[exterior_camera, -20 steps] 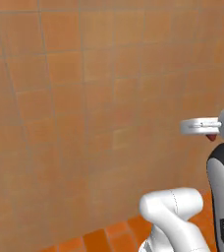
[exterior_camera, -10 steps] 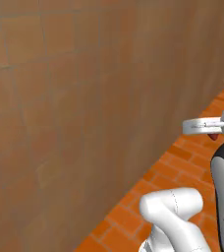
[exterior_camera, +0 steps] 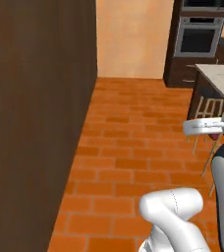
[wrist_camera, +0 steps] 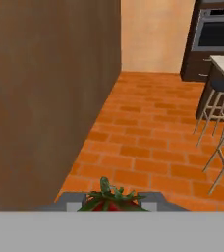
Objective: Take the strawberry from the fridge and place it on top of the pancake, located on the dining counter.
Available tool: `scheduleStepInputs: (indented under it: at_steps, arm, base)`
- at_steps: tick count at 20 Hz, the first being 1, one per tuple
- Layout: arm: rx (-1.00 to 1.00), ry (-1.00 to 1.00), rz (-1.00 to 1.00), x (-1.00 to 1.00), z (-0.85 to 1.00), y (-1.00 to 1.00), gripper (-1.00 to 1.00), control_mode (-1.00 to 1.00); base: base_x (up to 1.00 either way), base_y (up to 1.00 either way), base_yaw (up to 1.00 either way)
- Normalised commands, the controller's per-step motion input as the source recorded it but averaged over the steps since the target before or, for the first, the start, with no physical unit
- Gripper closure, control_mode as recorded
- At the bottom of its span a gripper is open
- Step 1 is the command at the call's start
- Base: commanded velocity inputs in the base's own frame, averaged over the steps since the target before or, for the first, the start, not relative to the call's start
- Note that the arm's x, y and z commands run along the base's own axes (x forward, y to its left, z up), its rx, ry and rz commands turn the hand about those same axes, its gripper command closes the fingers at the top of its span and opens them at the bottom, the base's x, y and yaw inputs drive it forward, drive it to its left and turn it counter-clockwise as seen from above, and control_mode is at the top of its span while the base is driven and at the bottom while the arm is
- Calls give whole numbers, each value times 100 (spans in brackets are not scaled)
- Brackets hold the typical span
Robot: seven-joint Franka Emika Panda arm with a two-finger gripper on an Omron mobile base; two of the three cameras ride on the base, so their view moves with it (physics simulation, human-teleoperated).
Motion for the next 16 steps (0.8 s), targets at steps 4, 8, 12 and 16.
scheduleStepInputs:
  at_steps: [4, 8, 12, 16]
  arm:
    - [0, 0, 0, 0, 0, 0, 100, 100]
    - [0, 0, 0, 0, 0, 0, 100, 100]
    - [0, 0, 0, 0, 0, 0, 100, 100]
    - [0, 0, 0, 0, 0, 0, 100, 100]
  base:
    - [0, 0, -100]
    - [11, 9, -98]
    - [66, 53, -81]
    - [95, 75, -71]
